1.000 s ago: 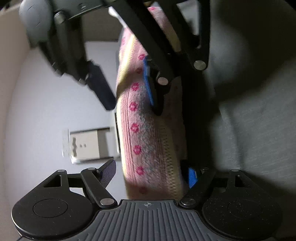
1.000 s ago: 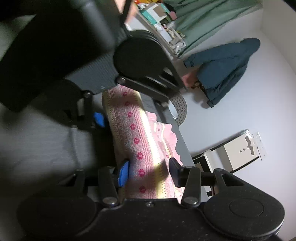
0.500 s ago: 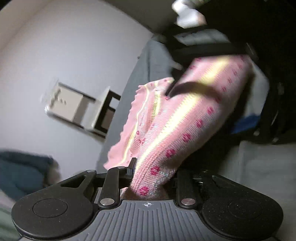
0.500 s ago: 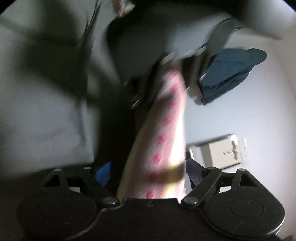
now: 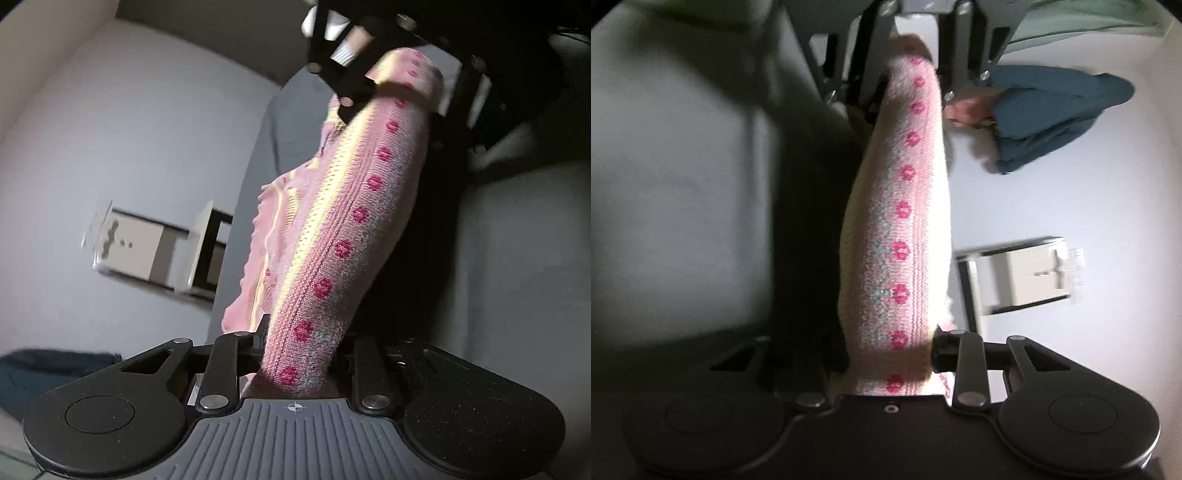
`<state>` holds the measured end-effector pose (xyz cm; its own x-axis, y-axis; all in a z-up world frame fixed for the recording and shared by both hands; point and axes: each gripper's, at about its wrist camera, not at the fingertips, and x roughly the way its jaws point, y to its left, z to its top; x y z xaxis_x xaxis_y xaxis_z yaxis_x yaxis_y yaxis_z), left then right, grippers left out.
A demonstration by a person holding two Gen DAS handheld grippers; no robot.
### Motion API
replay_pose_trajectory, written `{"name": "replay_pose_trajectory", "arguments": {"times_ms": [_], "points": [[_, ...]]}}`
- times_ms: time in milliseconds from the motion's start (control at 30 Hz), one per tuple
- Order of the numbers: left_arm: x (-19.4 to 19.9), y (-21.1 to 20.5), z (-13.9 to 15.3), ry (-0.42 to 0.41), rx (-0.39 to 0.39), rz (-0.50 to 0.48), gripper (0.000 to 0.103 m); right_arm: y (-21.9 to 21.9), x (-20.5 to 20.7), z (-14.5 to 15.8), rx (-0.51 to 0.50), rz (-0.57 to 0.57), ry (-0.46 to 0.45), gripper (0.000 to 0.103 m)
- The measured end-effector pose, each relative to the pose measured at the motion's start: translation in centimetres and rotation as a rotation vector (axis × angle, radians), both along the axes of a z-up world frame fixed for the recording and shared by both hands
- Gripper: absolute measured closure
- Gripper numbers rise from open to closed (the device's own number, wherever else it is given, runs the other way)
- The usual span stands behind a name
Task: Fold clothes
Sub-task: 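Grasp the cardigan's folded edge with both tools and fold it over again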
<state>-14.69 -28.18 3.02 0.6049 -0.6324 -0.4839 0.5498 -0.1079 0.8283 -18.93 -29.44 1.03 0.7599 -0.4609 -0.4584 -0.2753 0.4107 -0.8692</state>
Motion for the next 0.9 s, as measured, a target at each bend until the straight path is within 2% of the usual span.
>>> {"name": "replay_pose_trajectory", "arguments": {"times_ms": [67,200,333,467,567,633,733,867,900], "points": [[-1.3,2.0,0.6,0.01,0.014,-0.044,0.079,1.3,-0.7,1.6,0.044,0.004,0.039,0.069],[-4.8,7.6,2.5,0.078,0.103,-0.145,0.079,5.2,-4.0,5.0,0.151,0.08,0.176,0.069],[-9.0,12.2,6.1,0.271,0.179,-0.209,0.079,8.6,-7.4,8.2,0.275,0.174,0.336,0.068],[-11.0,14.1,9.1,0.371,0.196,-0.233,0.079,9.1,-9.2,11.4,0.408,0.204,0.415,0.067],[-9.8,13.5,10.4,0.421,0.184,-0.191,0.079,7.2,-8.2,13.2,0.528,0.163,0.421,0.066],[-8.2,12.2,10.8,0.455,0.186,-0.153,0.079,5.0,-6.2,14.0,0.609,0.123,0.423,0.066],[-2.4,9.1,10.4,0.508,0.189,-0.096,0.079,1.8,-2.8,15.1,0.731,0.06,0.429,0.066],[0.3,7.0,9.8,0.504,0.202,-0.051,0.078,-2.0,1.1,15.3,0.841,-0.003,0.459,0.064],[0.8,6.4,9.5,0.493,0.209,-0.047,0.078,-2.6,1.0,14.9,0.854,-0.02,0.463,0.064]]}}
